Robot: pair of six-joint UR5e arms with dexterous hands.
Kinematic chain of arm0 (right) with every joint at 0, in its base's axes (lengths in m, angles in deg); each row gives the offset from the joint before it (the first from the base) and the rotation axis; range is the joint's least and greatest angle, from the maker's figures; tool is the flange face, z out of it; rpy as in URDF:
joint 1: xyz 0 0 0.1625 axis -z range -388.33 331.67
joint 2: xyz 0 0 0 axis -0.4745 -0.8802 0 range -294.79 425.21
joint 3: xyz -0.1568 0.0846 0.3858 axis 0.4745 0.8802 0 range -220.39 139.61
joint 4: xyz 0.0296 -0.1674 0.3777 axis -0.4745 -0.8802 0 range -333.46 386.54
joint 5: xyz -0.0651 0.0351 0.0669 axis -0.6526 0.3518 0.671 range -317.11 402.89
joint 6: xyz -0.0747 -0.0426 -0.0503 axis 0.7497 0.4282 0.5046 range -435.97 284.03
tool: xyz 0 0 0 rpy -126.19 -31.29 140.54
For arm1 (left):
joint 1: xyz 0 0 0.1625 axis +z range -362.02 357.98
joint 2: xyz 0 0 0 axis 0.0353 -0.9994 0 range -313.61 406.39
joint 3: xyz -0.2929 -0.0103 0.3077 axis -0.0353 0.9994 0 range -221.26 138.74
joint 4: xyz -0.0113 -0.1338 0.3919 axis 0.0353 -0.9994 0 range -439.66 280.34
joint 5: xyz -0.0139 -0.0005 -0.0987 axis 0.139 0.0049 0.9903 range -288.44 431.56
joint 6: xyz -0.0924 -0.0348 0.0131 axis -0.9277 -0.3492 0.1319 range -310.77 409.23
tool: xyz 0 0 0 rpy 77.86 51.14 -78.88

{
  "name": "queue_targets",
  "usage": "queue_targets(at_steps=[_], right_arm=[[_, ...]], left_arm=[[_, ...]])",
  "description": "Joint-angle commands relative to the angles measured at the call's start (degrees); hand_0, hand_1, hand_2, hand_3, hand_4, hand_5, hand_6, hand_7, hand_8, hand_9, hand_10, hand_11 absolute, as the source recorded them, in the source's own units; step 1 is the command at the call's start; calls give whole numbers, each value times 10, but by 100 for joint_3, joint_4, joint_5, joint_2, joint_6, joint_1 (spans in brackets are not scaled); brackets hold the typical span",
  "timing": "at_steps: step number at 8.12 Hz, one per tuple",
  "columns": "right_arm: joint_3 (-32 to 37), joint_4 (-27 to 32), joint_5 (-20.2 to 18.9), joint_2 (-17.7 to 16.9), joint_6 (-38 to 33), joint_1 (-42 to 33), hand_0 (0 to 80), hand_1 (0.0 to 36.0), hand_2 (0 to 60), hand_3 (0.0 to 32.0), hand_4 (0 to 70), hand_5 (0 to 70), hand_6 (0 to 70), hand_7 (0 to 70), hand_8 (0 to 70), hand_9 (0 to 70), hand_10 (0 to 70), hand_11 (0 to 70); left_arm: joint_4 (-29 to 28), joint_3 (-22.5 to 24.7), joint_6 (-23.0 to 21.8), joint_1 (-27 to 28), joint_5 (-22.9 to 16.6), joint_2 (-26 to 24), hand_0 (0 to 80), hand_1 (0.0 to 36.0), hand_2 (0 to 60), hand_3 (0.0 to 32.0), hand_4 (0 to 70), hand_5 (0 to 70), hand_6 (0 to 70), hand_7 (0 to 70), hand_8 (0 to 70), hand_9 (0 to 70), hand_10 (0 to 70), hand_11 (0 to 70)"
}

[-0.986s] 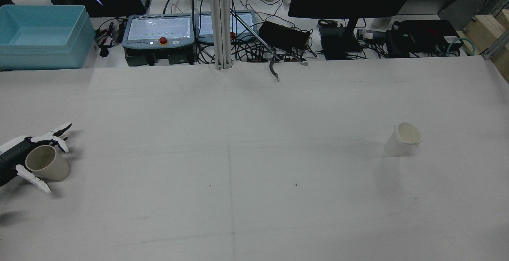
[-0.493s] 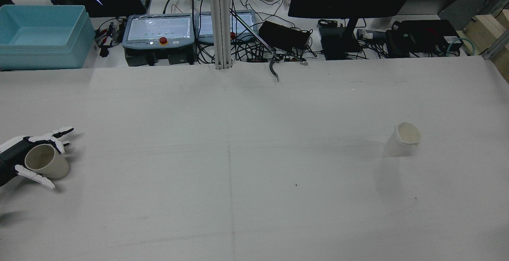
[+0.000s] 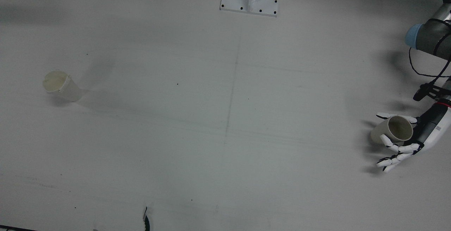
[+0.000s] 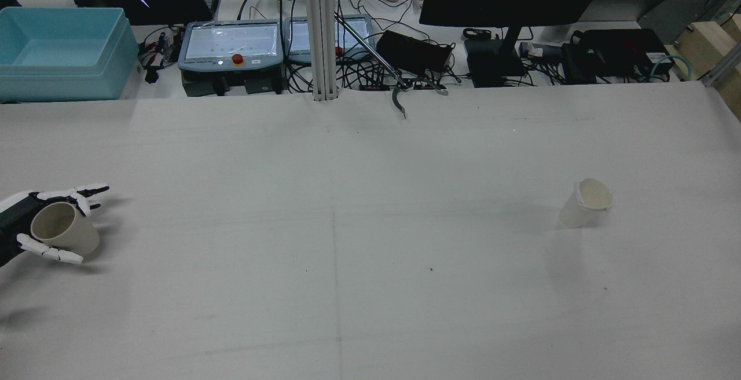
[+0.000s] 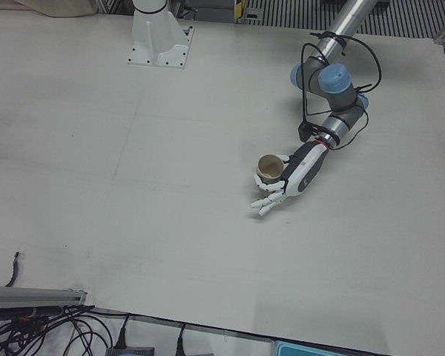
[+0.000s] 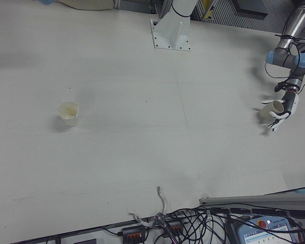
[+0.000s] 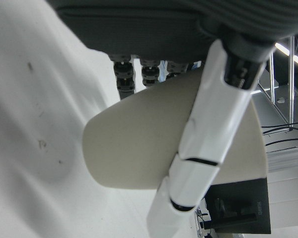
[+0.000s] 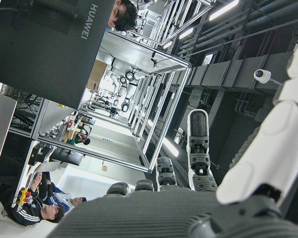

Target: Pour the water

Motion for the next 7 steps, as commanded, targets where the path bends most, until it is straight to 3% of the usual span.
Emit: queue_targets(at_steps=[1, 3, 5, 6, 7], right_arm=[[-9, -161, -475, 30, 594, 70, 429, 75, 121, 0, 188, 349, 72, 146, 5, 15, 2, 6], [18, 118, -468, 100, 1394, 830, 421, 75, 103, 0, 123, 297, 31, 101, 4, 6, 11, 22], [629, 985, -242, 100, 1889, 1368, 426, 82, 83, 0, 41, 253, 0, 54, 19, 0, 52, 83], [868, 1651, 378, -4, 1855, 1945, 428, 84, 73, 4, 12, 251, 0, 49, 23, 0, 65, 104], [888, 1867, 872, -101, 1846, 2534, 414, 77, 60, 16, 0, 237, 0, 38, 27, 3, 76, 120]], left_arm=[[202, 623, -110, -212, -53, 328, 800, 360, 600, 0, 700, 700, 211, 134, 126, 70, 112, 192], [211, 695, -110, -354, -53, 478, 800, 360, 600, 0, 700, 700, 213, 135, 127, 69, 109, 187], [202, 678, -189, -346, -62, 505, 800, 360, 600, 0, 700, 700, 215, 140, 131, 74, 116, 197], [263, 625, -207, -345, -62, 470, 800, 360, 600, 0, 700, 700, 219, 141, 131, 75, 114, 196], [307, 625, -216, -398, -62, 452, 800, 360, 600, 0, 700, 700, 224, 145, 132, 78, 114, 195]])
